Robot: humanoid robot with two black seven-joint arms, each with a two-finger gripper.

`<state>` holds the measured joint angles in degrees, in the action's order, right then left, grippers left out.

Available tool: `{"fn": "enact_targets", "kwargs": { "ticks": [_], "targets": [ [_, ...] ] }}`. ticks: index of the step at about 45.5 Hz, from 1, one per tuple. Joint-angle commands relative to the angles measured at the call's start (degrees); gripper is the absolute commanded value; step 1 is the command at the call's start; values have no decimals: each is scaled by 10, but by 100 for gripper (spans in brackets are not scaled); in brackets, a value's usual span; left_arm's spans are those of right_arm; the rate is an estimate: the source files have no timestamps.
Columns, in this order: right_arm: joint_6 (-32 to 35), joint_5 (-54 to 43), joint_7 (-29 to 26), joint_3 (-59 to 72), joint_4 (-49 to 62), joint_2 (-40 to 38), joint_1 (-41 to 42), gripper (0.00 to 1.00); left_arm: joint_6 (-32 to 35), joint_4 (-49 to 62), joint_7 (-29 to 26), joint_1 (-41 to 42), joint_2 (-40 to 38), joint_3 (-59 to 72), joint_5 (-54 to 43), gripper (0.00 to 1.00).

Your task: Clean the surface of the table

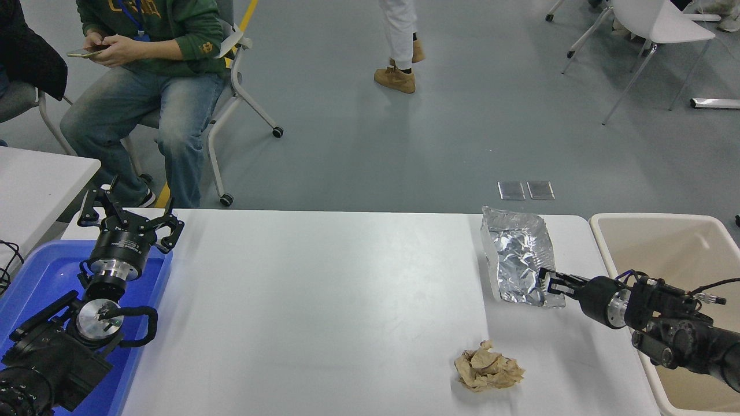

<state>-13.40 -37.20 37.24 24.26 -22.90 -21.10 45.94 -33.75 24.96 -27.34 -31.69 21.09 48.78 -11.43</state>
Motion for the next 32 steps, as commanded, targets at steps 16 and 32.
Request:
{"fn": "enact_targets", "kwargs": {
  "ticks": [16, 32],
  "targets": [
    [7, 56, -10, -195, -246, -130, 1, 0, 0, 0, 0, 0, 0, 0, 0, 100],
    [7, 56, -10, -230, -352, -243, 6, 0, 0, 0, 0, 0, -1, 0, 0, 100]
  ]
}}
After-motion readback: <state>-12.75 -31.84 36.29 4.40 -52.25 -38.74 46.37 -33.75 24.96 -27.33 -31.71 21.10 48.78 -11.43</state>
